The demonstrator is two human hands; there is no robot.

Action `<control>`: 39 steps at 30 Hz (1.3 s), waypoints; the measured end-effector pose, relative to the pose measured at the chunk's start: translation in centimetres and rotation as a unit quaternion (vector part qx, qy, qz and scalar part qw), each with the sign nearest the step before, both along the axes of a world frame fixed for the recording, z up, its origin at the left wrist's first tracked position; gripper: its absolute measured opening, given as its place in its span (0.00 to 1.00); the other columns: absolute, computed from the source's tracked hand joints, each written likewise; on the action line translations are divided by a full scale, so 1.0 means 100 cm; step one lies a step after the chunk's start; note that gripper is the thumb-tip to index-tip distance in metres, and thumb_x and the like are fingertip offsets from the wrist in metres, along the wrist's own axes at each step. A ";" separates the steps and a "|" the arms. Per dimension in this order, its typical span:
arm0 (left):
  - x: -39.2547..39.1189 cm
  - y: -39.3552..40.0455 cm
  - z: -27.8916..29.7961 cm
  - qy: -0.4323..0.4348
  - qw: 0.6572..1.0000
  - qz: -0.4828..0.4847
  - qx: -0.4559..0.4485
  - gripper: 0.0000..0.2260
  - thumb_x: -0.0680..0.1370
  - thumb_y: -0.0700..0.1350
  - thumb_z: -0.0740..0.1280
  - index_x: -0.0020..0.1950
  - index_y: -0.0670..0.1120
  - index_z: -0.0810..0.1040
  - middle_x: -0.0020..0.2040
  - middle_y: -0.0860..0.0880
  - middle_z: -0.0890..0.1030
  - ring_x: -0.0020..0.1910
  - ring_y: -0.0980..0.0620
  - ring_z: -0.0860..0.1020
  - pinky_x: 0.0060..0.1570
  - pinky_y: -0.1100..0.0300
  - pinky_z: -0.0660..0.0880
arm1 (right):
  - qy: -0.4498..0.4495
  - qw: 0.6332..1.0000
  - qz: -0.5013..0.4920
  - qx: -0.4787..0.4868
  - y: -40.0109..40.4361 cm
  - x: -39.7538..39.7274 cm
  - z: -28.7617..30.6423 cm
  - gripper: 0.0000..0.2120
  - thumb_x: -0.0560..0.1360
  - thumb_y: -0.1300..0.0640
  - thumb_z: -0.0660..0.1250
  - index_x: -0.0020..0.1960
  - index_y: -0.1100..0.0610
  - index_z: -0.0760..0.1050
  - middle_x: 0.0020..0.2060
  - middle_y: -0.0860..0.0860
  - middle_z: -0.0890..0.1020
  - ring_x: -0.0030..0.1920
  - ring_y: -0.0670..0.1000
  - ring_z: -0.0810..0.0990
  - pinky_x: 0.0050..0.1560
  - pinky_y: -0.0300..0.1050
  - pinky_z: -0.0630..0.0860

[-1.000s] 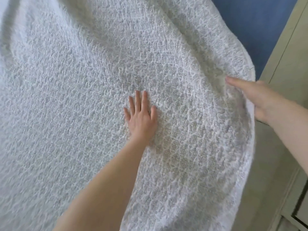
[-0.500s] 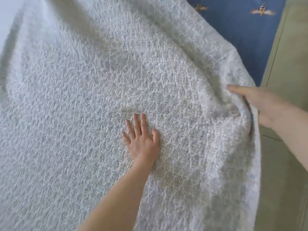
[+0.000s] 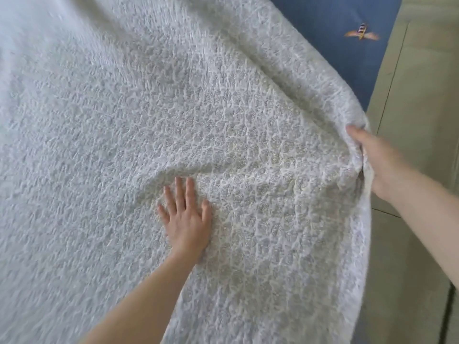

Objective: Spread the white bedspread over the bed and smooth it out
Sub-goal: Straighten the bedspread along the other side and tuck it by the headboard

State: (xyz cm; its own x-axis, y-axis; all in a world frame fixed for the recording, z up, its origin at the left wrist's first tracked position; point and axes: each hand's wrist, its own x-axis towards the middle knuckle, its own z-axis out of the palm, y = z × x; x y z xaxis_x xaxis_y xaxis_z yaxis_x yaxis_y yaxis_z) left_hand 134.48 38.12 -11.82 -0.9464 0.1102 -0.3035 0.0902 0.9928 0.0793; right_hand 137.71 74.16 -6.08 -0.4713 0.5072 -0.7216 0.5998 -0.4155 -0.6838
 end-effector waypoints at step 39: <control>0.005 0.251 0.029 0.024 0.985 -0.026 0.169 0.27 0.82 0.57 0.45 0.81 0.54 0.54 0.82 0.56 0.51 0.80 0.55 0.45 0.79 0.47 0.42 | -0.061 0.970 0.234 -0.025 0.085 0.060 -0.026 0.13 0.77 0.56 0.70 0.59 0.61 0.78 0.44 0.50 0.84 0.45 0.51 0.83 0.48 0.46 0.79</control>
